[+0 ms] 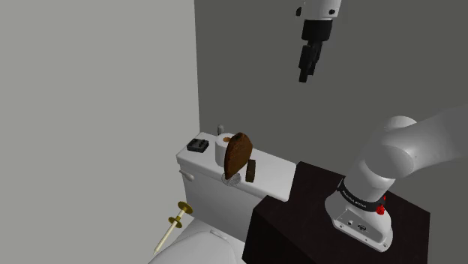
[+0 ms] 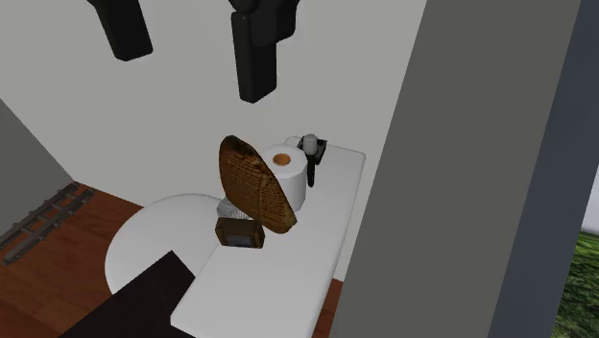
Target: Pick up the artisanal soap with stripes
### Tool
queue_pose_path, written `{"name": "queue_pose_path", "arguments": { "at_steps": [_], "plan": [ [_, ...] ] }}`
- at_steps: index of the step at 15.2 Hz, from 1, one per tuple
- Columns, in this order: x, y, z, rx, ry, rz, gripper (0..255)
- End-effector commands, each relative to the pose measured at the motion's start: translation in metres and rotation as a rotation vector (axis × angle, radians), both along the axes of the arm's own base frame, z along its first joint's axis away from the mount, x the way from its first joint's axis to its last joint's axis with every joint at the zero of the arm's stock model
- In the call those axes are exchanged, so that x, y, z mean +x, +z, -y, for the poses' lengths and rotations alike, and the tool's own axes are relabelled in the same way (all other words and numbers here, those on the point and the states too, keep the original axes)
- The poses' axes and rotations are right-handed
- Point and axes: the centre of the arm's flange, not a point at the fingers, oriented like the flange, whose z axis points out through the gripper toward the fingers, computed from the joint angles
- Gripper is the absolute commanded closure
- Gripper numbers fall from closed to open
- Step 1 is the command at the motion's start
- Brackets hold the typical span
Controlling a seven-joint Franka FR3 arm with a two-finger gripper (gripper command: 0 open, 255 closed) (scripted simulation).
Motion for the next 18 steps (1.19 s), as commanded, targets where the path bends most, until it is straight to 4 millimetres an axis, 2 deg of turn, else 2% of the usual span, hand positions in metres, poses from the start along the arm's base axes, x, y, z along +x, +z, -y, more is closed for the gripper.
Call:
{"name": "queue_pose_path", "arguments": {
  "at_steps": [1,9,18],
  "plan": [
    [0.000,0.000,0.000,0.000,0.000,0.000,0],
    [-0.009,-0.096,-0.042,-0.007,-0.284,0.029,0],
    [-0.002,-0.203,-0.088,-0.014,-0.603,0.061,0]
  ]
}}
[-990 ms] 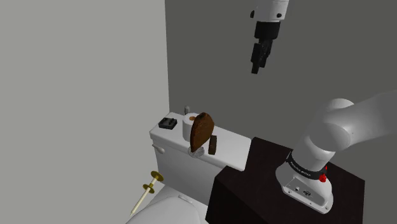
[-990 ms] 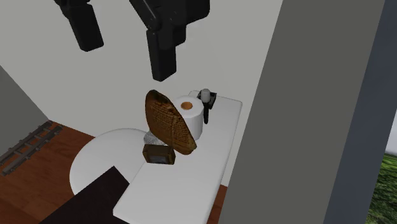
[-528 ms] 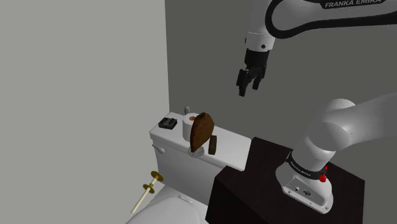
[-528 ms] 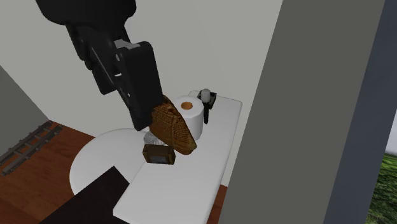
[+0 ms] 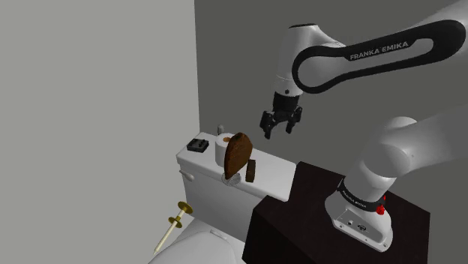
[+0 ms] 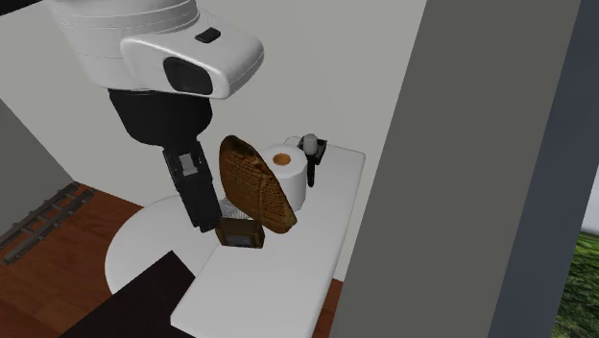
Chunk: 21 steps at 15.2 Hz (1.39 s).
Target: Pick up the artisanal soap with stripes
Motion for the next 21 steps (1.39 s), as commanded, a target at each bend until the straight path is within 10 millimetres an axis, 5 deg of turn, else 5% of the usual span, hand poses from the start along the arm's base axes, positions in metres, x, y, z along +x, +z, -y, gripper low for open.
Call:
{"name": "queue_pose_path", "arguments": {
  "at_steps": [1,12,21],
  "plan": [
    [0.002,-0.023,-0.010,-0.001,-0.077,0.012,0],
    [0.036,-0.154,-0.057,-0.011,-0.467,0.051,0],
    [0.039,-0.201,-0.059,-0.012,-0.487,0.053,0]
  ]
}}
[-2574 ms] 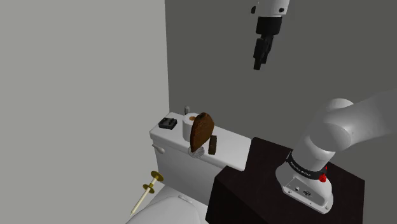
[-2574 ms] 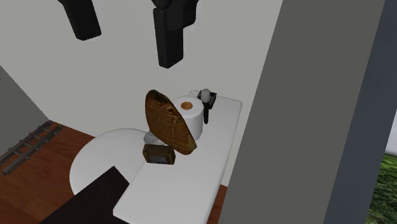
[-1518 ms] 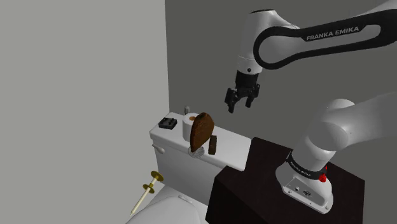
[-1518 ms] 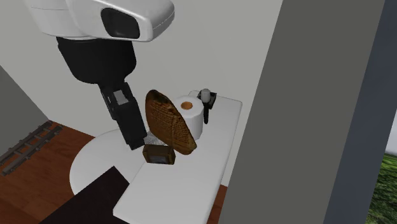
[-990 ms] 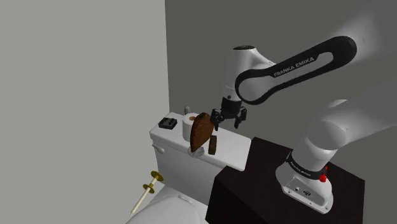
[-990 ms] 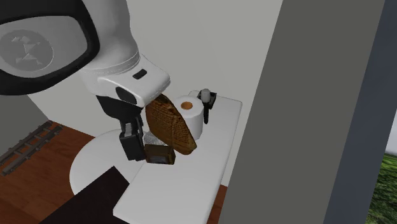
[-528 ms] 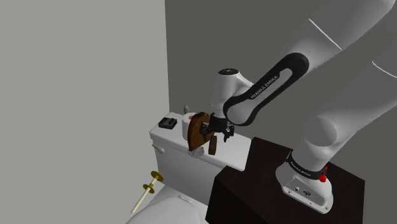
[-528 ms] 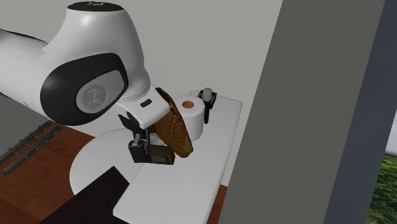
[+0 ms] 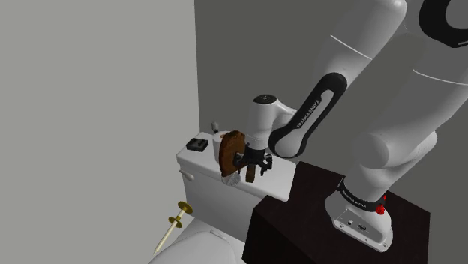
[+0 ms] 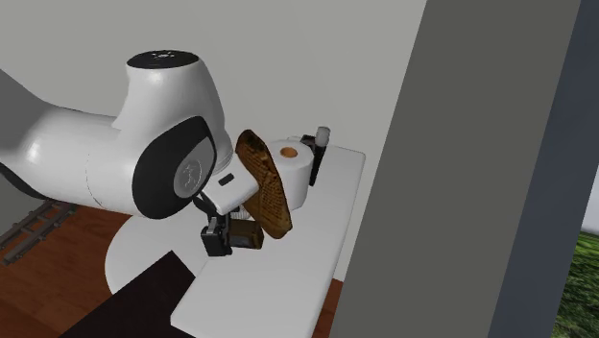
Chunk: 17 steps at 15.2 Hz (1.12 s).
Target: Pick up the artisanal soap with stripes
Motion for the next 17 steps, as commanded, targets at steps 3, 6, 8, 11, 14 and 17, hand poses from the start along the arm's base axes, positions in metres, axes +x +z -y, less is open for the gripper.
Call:
{"name": "queue_pose_path", "arguments": {
  "at_steps": [3,6,8,11,14,17],
  "plan": [
    [-0.001,-0.005,0.001,0.001,0.002,0.001,255],
    [-0.001,-0.004,0.001,0.001,0.002,0.001,255],
    [-0.001,-0.004,0.001,0.001,0.002,0.001,255],
    [-0.001,-0.005,0.001,0.001,0.002,0.001,255],
    [-0.001,0.011,0.001,0.001,0.002,0.001,255],
    [-0.001,0.027,0.001,0.001,0.002,0.001,255]
  ]
}}
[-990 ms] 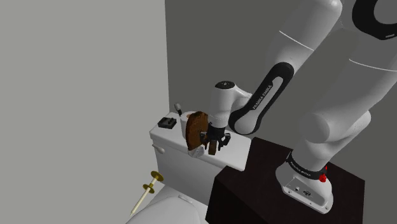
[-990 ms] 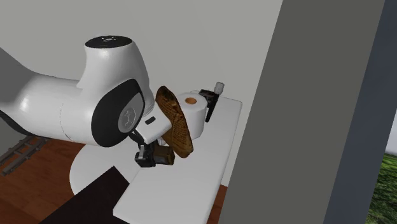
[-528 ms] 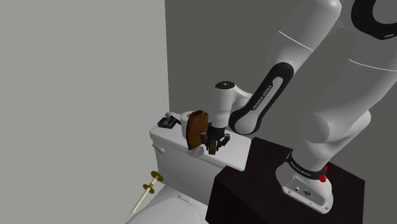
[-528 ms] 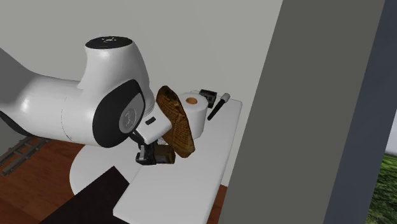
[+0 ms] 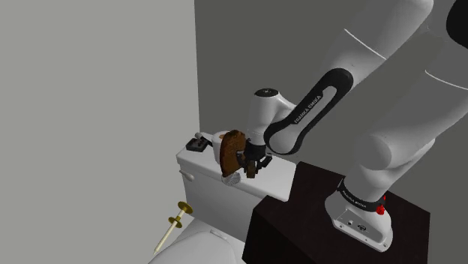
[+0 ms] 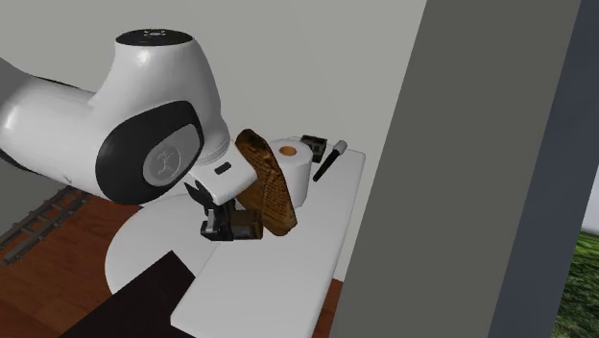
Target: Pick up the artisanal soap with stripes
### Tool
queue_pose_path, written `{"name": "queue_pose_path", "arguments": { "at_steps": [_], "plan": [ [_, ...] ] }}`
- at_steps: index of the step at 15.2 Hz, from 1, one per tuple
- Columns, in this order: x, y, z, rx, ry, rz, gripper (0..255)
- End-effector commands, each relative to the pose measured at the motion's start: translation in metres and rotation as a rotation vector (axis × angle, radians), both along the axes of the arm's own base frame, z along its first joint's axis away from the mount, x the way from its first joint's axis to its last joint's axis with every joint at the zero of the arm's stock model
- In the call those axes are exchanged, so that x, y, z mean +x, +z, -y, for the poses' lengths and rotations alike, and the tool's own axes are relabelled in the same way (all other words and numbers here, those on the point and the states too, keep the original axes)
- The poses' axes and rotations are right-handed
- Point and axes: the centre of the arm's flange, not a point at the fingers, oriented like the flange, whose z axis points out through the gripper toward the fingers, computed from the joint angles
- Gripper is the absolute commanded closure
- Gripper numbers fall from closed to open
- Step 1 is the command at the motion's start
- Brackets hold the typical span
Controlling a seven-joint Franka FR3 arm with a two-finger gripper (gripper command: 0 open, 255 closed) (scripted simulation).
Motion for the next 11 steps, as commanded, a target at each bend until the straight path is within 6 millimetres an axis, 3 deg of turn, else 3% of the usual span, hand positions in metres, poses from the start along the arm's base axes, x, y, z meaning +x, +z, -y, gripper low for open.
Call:
{"name": "queue_pose_path", "arguments": {
  "at_steps": [1,9,11],
  "plan": [
    [-0.001,0.010,0.001,0.003,-0.001,-0.001,255],
    [-0.001,0.053,0.001,0.003,-0.001,-0.001,255],
    [-0.001,0.053,0.001,0.003,-0.001,-0.001,255]
  ]
}}
